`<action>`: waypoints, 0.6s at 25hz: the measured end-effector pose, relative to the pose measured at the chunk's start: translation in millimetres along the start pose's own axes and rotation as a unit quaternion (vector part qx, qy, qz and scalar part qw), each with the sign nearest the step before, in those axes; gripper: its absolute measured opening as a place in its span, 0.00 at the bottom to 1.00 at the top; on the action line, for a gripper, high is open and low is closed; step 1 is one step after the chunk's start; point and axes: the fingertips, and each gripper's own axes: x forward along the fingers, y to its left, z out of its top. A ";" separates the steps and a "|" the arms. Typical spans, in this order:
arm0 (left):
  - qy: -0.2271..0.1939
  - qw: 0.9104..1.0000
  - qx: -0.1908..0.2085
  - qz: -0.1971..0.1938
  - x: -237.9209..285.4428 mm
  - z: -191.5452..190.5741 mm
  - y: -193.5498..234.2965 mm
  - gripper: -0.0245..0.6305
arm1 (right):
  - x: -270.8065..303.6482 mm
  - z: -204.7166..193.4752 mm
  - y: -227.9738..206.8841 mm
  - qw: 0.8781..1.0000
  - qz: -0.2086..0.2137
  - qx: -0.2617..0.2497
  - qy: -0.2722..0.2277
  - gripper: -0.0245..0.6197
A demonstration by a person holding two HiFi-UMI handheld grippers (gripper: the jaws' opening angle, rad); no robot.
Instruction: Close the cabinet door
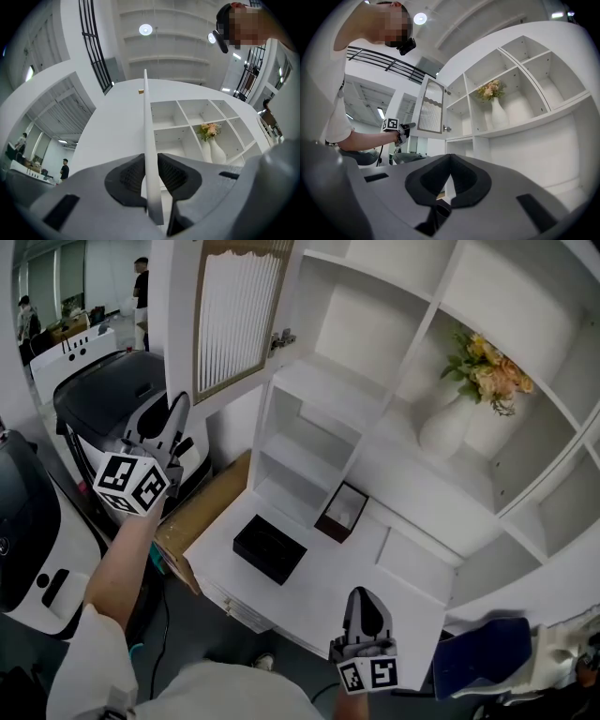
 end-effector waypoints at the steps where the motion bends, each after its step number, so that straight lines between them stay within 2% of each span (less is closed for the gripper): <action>1: -0.001 1.000 0.002 0.002 -0.1 0.1 -2.5 0.15 | -0.5 0.3 0.9 1.000 0.000 -0.002 0.001 0.04; 8: -0.001 1.000 0.024 -0.012 -2.2 0.9 -30.2 0.15 | -6.9 0.9 -4.1 1.000 -0.019 0.000 -0.004 0.04; 15: -0.011 0.999 0.030 -0.008 -2.0 1.9 -45.3 0.15 | -9.1 5.8 -4.7 1.000 -0.017 -0.004 -0.004 0.04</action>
